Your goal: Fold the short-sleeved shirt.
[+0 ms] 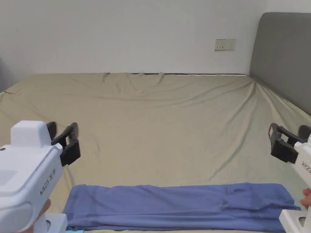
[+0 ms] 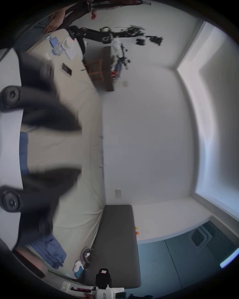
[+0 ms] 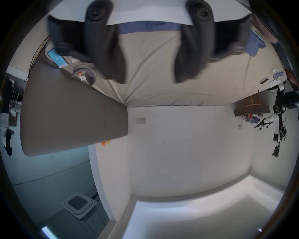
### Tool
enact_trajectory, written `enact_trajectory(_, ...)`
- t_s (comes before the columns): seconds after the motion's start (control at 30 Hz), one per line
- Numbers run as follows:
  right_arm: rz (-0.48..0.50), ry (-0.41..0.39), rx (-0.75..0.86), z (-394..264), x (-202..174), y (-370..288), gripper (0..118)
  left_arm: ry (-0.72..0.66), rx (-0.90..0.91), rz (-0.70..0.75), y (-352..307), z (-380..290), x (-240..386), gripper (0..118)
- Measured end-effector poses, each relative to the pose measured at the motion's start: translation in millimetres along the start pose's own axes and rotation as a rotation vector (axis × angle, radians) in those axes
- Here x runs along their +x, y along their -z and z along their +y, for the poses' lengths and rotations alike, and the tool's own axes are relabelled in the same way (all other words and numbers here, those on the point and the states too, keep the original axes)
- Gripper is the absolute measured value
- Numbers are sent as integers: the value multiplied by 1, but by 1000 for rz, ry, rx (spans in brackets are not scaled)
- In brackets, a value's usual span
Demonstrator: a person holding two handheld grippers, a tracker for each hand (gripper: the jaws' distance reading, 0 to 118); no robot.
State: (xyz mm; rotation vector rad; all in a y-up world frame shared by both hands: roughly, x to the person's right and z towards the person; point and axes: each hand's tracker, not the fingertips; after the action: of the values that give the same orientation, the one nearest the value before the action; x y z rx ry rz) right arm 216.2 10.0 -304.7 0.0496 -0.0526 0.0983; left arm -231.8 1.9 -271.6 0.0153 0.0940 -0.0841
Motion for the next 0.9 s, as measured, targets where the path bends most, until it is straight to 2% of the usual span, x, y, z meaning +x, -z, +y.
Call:
enact_trajectory(0.03,21,26,-64,-5,-7,-1,8,42,-14,14,5,-10,1,0)
enact_trajectory(0.07,19,6,-68,-10,-12,-3,0,51,-33,27,8,-15,3,0)
enact_trajectory(0.1,-4,-5,-36,-17,-16,-6,0,13,-69,-6,10,-18,1,0)
enact_trajectory(0.13,12,-3,-41,-22,-18,-7,0,-49,-88,-40,10,-23,-1,0)
enact_trajectory(0.2,67,87,-202,-31,-21,-3,0,-118,-118,-43,16,-31,-1,0)
enact_trajectory(0.27,62,44,-167,-38,-23,3,0,-108,-150,-46,24,-39,2,0)
enact_trajectory(0.33,69,-39,-143,-42,-28,8,0,-67,-164,-58,25,-45,9,0)
enact_trajectory(0.4,69,34,-207,-47,-29,13,0,-36,-161,-54,27,-51,13,0)
enact_trajectory(0.57,75,-40,-189,-51,-31,15,0,36,-169,-63,29,-55,25,0)
enact_trajectory(0.6,81,-23,-201,-52,-29,15,0,33,-174,-68,29,-54,25,0)
enact_trajectory(0.63,79,-2,-218,-52,-30,14,0,20,-190,-78,31,-54,24,0)
enact_trajectory(0.7,81,-13,-214,-52,-30,13,0,-11,-215,-96,34,-47,19,0)
enact_trajectory(0.8,92,-30,-214,-52,-30,9,0,-88,-308,-212,47,-42,-5,0)
enact_trajectory(0.9,116,-32,-218,-53,-28,6,0,-252,-526,-338,75,-55,-51,0)
